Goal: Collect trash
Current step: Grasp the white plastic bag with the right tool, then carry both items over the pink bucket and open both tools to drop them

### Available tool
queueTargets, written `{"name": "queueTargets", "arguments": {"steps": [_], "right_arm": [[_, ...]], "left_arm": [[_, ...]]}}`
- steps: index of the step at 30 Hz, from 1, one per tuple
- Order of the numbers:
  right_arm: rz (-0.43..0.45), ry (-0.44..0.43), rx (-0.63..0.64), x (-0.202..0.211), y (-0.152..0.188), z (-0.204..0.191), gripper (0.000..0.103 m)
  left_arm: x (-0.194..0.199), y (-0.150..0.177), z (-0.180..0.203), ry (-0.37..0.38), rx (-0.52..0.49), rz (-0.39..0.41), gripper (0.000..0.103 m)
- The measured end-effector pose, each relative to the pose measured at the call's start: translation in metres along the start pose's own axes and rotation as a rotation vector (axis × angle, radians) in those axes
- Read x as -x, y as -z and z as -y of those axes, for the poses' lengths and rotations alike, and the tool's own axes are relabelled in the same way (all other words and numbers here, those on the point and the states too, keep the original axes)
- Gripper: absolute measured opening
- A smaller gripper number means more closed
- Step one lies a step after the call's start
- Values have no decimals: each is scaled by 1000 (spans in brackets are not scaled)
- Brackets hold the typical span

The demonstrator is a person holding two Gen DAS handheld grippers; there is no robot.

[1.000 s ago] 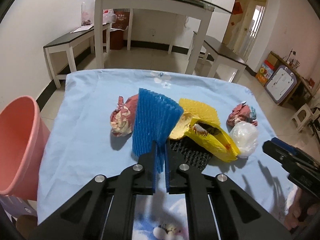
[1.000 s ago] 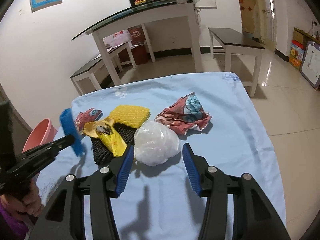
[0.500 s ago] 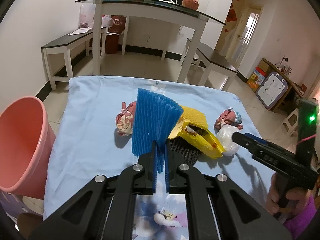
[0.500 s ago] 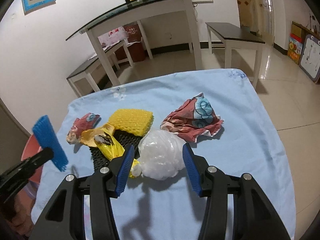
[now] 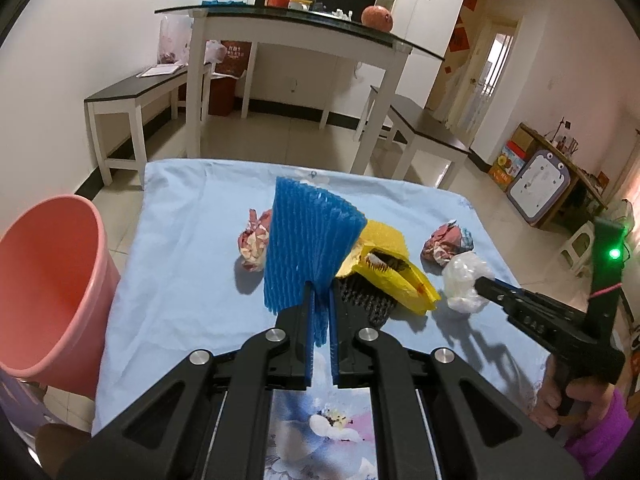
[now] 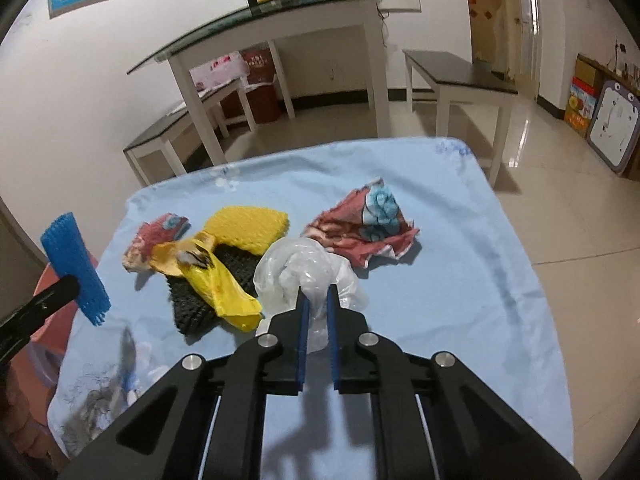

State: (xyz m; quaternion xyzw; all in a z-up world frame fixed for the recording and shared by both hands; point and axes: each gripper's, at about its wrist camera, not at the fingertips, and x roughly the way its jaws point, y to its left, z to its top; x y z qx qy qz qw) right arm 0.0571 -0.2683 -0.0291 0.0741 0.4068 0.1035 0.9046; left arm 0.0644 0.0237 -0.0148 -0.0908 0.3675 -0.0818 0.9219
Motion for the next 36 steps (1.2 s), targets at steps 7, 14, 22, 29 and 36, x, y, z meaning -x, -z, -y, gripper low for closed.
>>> {"name": "queueTargets", "arguments": {"steps": [7,14,22,29,36], "right_arm": [[88,-77,18,35,-17,-21,7],[83,-230,106,34,-35,-85,7],[34,-386,224,19,-40,-175,7],[-33,-490,297,4,-35,-246,7],[-88,-536,361,-11,-24,-299,7]], "left_arm": [[19,-3,-14,-49,19,42,6],[40,-5,-43,-142,67,84,6],[68,-4,-99,-261,172,125,6],[86,1,-148,-344,257,143,6],[88,12,-177,-396,291,136,6]]}}
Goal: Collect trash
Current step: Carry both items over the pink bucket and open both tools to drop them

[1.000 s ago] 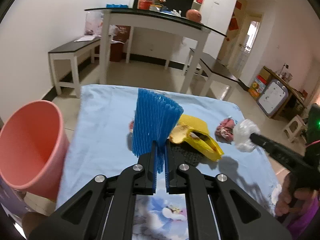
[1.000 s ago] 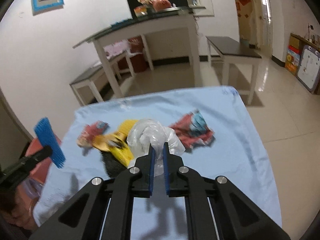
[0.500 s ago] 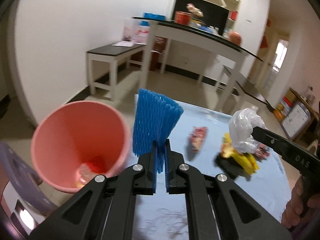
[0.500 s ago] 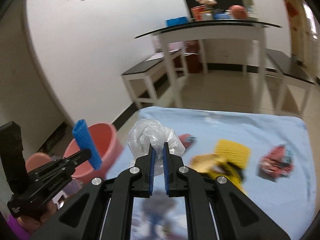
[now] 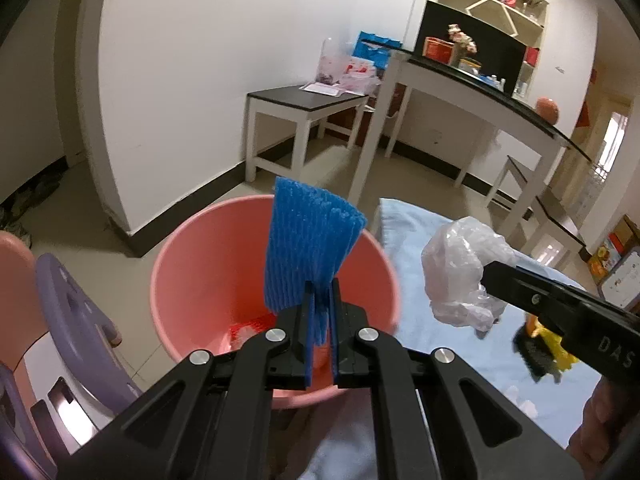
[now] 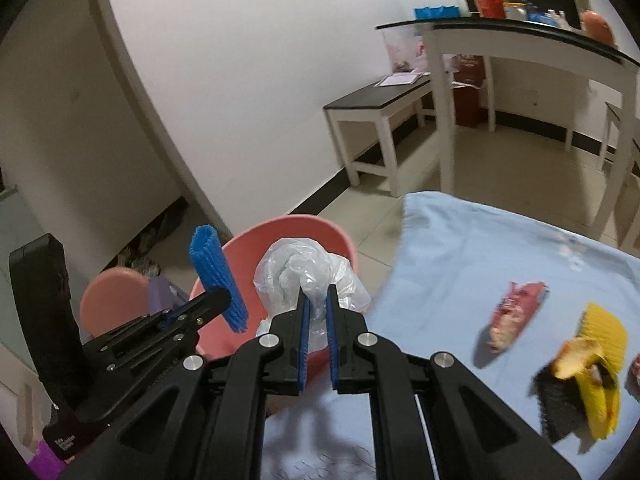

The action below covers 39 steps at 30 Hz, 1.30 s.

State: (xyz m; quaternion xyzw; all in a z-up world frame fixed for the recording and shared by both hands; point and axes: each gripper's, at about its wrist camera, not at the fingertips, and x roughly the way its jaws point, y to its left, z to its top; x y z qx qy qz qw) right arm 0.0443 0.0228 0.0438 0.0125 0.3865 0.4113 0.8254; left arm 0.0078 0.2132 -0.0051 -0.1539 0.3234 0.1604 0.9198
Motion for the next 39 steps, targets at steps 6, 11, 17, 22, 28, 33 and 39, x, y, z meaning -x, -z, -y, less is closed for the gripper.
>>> {"name": "queueTargets", "arguments": {"steps": [6,11,17,22,28,33,39], "right_arm": [[-49,-20,4,-28,0,-11,7],[-93,-34,-34,-50,7,-9,8],[-121,-17,-50,-64,13,-5,8],[-125,-9,-50,-70,11,-4,8],[-129,-7,-41,-71,13,-7,8],[-140,-10,-36,-75,14,-9,11],[-146,-16,-32,-77,15,-12,20]], "left_arm": [[-12,1,-19,-5,26,-17,6],[-16,4,-34,-6,42,-27,6],[-20,10,-43,-1,50,-41,6],[-24,13,-42,2,46,-57,6],[-26,14,-41,9,39,-68,6],[-26,14,-41,10,30,-73,6],[-25,12,-41,1,38,-75,13]]}}
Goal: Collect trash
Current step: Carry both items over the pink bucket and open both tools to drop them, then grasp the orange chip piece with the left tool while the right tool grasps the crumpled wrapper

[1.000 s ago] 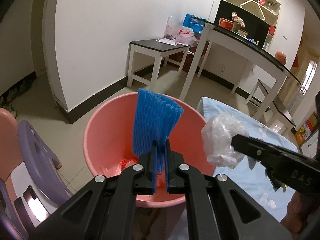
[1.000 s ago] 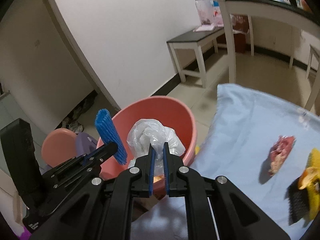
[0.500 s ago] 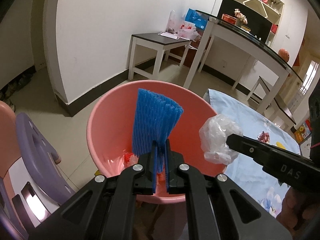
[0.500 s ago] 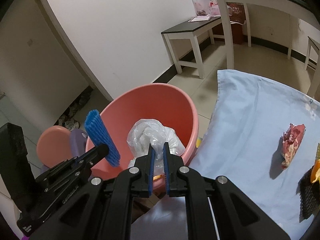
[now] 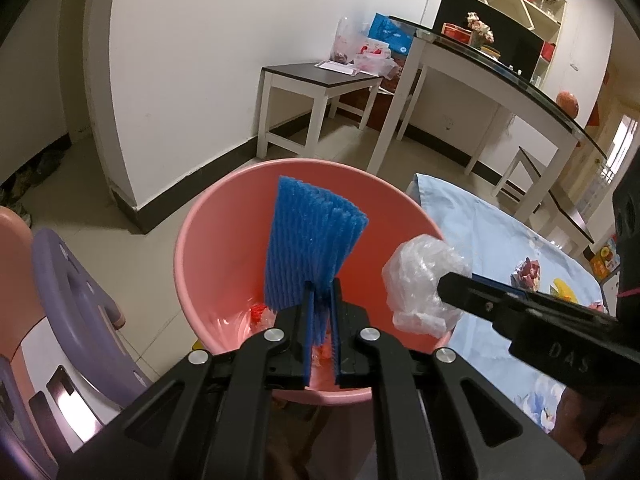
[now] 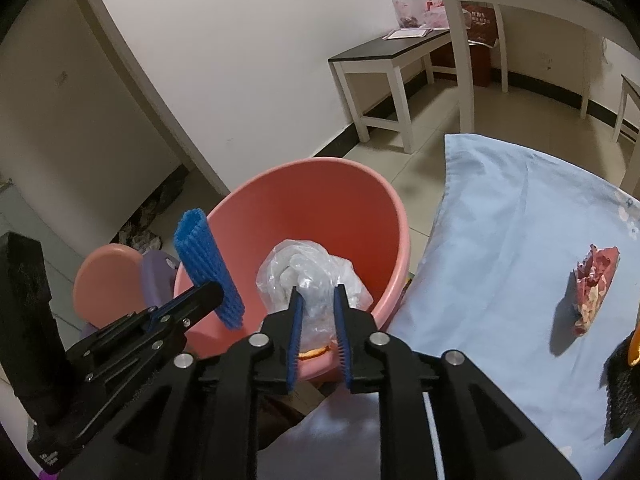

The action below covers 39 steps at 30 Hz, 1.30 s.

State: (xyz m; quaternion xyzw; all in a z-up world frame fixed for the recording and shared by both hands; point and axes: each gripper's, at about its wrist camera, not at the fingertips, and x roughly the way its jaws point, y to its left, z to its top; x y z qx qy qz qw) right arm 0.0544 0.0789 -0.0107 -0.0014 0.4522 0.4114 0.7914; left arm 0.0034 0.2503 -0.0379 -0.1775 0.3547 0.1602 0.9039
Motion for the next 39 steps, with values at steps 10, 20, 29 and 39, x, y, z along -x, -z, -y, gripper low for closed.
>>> {"name": "queueTargets", "arguments": {"steps": [10,20,29,39], "right_arm": [[43,-4,2,13,3,4,35],[100,49,59,51,22,10,36],[170,194,113,110,60,38,40],[213,376,-29,173,113,118,41]], "left_arm": [[11,-3,-6,40,40,5,34],[27,-2,17,102,1,38,34],[39,5,63,163,-101,52,34],[31,23,122,266,-210,-15,34]]}}
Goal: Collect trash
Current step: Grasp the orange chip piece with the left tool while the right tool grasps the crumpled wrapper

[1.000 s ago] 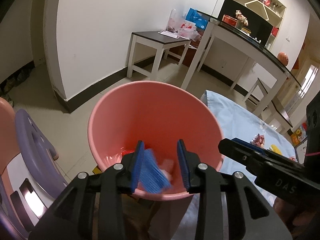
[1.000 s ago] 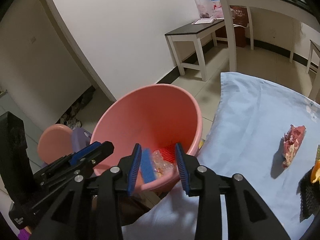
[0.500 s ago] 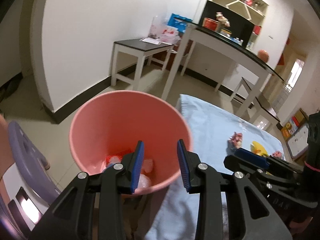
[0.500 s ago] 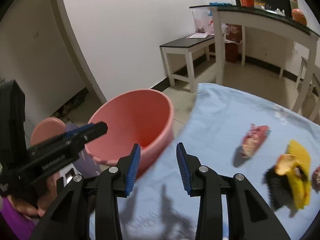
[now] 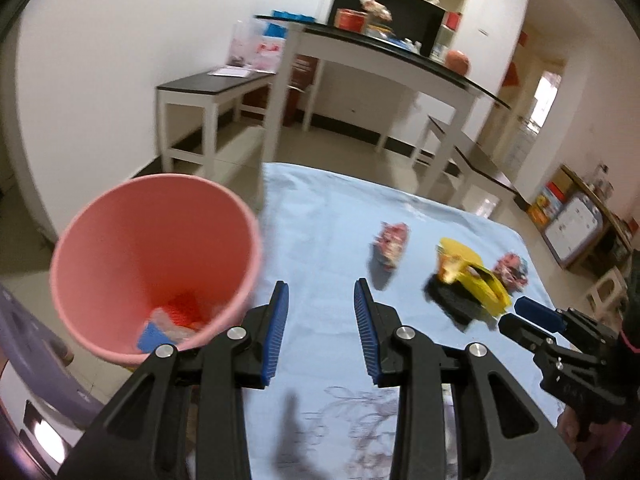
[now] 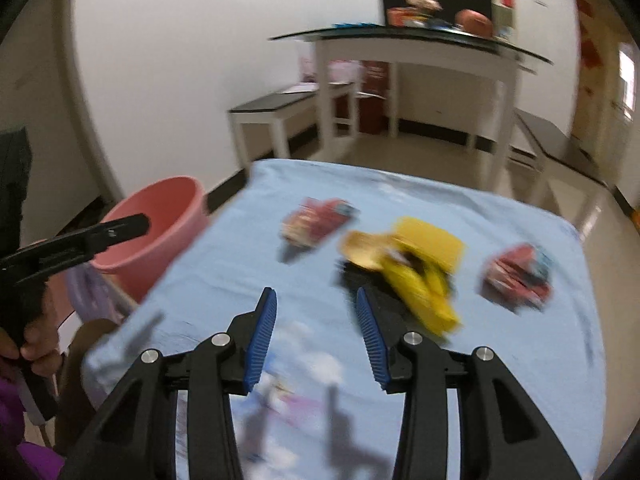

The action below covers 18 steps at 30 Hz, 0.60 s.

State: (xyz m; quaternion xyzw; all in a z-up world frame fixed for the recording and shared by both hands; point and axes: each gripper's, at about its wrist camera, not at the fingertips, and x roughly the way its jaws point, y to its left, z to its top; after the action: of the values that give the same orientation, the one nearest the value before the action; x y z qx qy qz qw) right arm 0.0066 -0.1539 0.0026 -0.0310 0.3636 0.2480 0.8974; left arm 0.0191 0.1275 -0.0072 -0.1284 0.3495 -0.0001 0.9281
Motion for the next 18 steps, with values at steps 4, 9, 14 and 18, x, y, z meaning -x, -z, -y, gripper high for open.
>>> {"name": "queueTargets", "arguments": {"steps": [4,9,14,18], "right_arm": [[-5,67,-72,7,12,40,41],[18,131,-162,17,20,84,44],[37,160,-233,22,23,111,46],[39,173,-282,24,28,132,46]], "left_arm": [[-14,1,23,42,-35,-35,34],[-33,-1,53,65,-87,-68,34],[-52,-2,81,82,-135,-87,34],[-70,-4,96,87,-168,-110,34]]}}
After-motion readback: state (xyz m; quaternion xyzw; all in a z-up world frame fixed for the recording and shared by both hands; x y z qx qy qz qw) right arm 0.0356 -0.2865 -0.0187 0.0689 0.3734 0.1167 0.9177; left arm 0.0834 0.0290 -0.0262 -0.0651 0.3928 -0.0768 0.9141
